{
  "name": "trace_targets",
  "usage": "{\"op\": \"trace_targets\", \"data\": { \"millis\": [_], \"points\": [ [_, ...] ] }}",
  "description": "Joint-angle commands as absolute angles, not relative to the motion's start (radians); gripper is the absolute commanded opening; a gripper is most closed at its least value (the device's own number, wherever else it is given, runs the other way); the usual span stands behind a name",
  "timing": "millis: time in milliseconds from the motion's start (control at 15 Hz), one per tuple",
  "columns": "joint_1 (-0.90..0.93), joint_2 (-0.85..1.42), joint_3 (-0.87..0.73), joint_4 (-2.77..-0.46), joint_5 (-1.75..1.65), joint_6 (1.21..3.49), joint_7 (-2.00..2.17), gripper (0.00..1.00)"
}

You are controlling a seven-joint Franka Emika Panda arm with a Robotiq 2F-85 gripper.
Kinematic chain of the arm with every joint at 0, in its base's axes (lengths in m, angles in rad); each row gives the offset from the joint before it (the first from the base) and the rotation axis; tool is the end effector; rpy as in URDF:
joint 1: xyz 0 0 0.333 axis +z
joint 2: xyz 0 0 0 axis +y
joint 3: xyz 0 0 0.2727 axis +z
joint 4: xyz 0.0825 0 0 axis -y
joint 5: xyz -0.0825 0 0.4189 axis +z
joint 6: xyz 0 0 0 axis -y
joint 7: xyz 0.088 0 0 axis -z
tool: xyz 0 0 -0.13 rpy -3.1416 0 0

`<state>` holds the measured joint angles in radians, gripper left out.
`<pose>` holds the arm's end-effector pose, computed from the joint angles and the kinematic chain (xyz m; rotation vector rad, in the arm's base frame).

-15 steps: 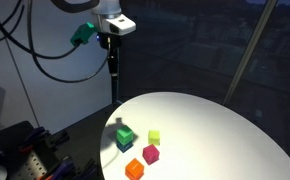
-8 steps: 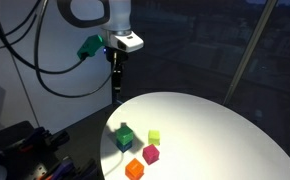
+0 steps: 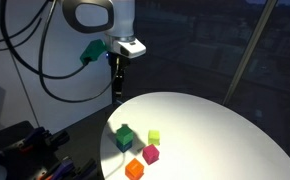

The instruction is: Put the orange block on the green block

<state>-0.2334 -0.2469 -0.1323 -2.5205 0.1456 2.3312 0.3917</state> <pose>0.4529 -0.1645 0.2845 -2.7314 1.2394 -0.0777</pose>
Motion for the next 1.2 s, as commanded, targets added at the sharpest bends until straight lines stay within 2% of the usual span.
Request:
{"op": "trace_targets", "data": {
  "millis": [0,1133],
  "points": [
    [-0.23,-0.247,-0.136,-2.519,0.144,2.328,0.393,1.0],
    [-0.246,-0.18,-0.189,-2.475,0.137,2.4,0.299,1.0]
  ]
}}
